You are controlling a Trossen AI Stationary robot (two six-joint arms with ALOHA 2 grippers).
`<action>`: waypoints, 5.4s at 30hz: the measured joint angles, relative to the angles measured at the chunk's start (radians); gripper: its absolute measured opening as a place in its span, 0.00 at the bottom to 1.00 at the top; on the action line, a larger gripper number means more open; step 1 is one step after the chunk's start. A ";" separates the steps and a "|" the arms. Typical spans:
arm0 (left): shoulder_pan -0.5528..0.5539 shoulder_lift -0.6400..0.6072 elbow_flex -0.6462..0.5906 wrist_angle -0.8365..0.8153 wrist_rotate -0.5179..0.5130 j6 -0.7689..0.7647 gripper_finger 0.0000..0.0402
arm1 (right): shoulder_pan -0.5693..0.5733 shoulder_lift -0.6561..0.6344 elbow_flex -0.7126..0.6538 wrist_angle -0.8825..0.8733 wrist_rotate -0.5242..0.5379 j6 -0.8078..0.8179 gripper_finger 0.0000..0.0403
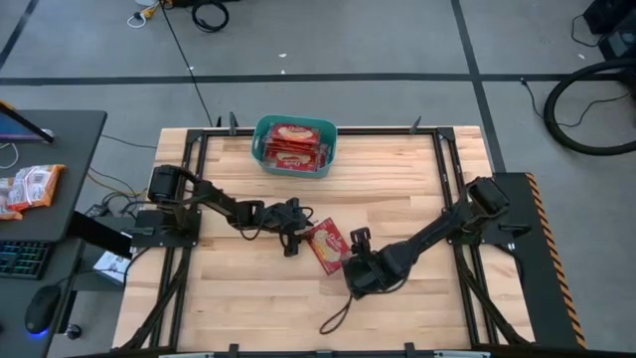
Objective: Sort popcorn bags into baskets
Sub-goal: Put the red popcorn bag into the green bin, then return to home position
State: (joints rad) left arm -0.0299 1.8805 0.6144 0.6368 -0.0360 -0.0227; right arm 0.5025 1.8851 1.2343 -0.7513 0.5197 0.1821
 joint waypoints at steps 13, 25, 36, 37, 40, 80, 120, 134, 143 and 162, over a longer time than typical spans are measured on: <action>0.000 0.002 -0.002 0.000 -0.002 0.000 0.48 | 0.078 0.002 -0.145 0.099 0.113 0.008 0.44; 0.000 0.003 -0.003 0.001 -0.004 -0.001 0.48 | 0.042 0.002 -0.273 0.597 0.181 -0.295 0.44; 0.002 0.003 -0.004 0.002 -0.013 -0.001 0.48 | -0.016 0.003 -0.275 0.663 0.167 -0.421 0.44; 0.002 0.003 -0.004 0.004 -0.012 0.000 0.48 | -0.019 0.003 -0.275 0.665 0.137 -0.421 0.43; 0.001 0.004 -0.004 0.008 -0.008 -0.001 0.48 | -0.020 0.022 -0.275 0.649 0.100 -0.421 0.42; -0.008 -0.703 -0.271 -0.245 -0.052 0.011 0.48 | -0.112 -0.117 -0.069 0.347 0.350 -0.481 0.08; -0.005 -0.853 -0.335 -0.265 -0.076 0.009 0.48 | -0.958 0.028 0.063 1.094 -0.678 -0.787 0.07; 0.000 -0.853 -0.335 -0.277 -0.094 0.008 0.48 | -1.015 0.034 0.203 0.721 -0.579 -0.681 0.29; 0.000 -0.853 -0.335 -0.277 -0.094 0.008 0.48 | -1.007 0.009 0.300 0.327 -0.445 -0.622 0.34; -0.002 -0.856 -0.336 -0.251 -0.094 0.029 0.48 | -0.946 -0.227 0.260 0.166 -0.391 -0.480 0.33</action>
State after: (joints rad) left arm -0.0319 1.0245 0.2786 0.3863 -0.1303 0.0064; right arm -0.4440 1.6585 1.4942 -0.5856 0.1290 -0.2982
